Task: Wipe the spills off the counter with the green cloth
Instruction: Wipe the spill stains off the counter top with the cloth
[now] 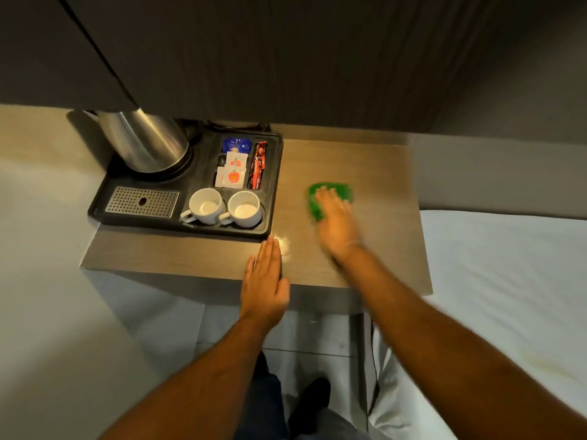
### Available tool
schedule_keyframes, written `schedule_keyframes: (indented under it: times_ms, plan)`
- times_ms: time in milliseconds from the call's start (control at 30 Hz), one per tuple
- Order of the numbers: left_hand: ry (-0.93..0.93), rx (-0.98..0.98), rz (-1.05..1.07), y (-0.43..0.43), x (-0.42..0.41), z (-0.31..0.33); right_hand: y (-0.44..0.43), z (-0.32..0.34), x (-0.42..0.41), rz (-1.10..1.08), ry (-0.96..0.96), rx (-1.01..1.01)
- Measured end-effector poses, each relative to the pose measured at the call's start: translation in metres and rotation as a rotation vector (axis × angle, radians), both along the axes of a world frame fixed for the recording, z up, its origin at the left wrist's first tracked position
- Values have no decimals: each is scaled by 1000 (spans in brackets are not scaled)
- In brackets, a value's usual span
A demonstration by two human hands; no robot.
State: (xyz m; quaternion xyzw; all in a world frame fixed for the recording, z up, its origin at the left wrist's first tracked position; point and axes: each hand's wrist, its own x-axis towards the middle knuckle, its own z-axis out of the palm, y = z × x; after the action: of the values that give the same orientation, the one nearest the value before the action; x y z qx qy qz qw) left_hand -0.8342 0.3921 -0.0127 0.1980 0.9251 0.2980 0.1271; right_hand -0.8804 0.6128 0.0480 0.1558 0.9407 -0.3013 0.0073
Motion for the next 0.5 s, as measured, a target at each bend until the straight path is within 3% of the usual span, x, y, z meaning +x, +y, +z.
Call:
schedule_keyframes:
  times_ms: [100,233,367,500]
  plan:
    - [29,69,64,3,4,4,-68,-16,60,313,45,34]
    - [112,31,-114,-2,15,-3,-66,-32,139,326,19,30]
    - [134,-64,2,0,22,-11,-65,-25,107,328,-4,104]
    - [126,-190,18,0,15,-9,-54,-17,12,230,28,149]
